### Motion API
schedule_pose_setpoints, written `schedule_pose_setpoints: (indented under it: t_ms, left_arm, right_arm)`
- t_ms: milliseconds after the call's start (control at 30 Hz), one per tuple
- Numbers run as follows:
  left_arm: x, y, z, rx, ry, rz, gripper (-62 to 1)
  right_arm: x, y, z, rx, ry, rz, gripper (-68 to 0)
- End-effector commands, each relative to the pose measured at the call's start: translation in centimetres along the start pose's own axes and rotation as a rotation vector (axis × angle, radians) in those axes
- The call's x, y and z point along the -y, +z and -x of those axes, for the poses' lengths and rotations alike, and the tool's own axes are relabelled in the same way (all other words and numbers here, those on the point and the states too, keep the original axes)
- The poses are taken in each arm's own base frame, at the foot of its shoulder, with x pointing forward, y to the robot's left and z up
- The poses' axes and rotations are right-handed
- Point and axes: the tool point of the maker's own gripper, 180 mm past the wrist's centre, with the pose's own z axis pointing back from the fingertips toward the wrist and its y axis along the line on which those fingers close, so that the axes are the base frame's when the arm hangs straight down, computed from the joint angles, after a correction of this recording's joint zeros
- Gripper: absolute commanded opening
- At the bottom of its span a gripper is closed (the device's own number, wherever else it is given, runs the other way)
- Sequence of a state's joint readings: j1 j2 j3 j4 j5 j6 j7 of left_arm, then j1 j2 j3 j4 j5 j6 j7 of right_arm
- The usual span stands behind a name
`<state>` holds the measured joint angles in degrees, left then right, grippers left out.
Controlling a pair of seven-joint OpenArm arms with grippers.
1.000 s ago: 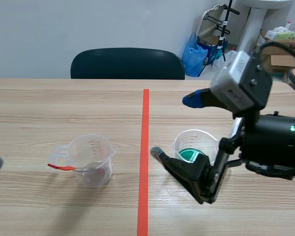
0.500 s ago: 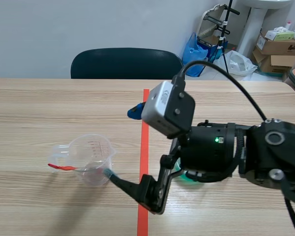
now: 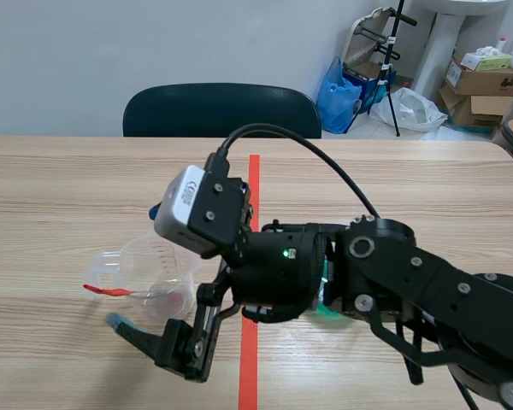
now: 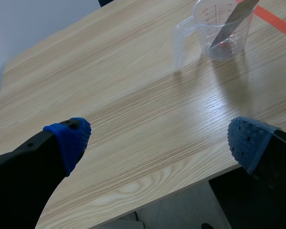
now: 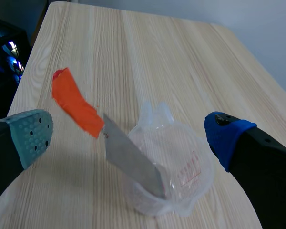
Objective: Do the redox reaction experiment
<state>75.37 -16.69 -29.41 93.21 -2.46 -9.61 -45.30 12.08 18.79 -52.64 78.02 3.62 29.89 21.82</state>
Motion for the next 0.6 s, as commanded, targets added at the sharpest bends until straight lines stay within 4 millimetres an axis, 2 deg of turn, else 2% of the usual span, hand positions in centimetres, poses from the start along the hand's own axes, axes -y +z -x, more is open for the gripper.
schedule_pose_setpoints:
  t_ms: [0,267,333,567]
  left_arm:
    - [-0.1,-0.3,-0.8,0.033,0.004,-0.003,0.6]
    - [-0.1,-0.3,-0.9,0.034,0.003,-0.001,0.6]
    - [-0.1,-0.3,-0.8,0.034,0.004,-0.001,0.6]
    - [-0.1,-0.3,-0.8,0.034,0.004,-0.001,0.6]
  right_arm:
    - [1.0,-0.2,-1.7,0.049,0.025,0.012,0.4]
    - [1.3,-0.2,-1.9,0.057,0.033,0.020,-0.8]
    - [1.3,-0.2,-2.0,0.063,0.034,0.021,-6.9]
    - [2.3,-0.1,-2.6,0.091,0.057,0.076,-34.4]
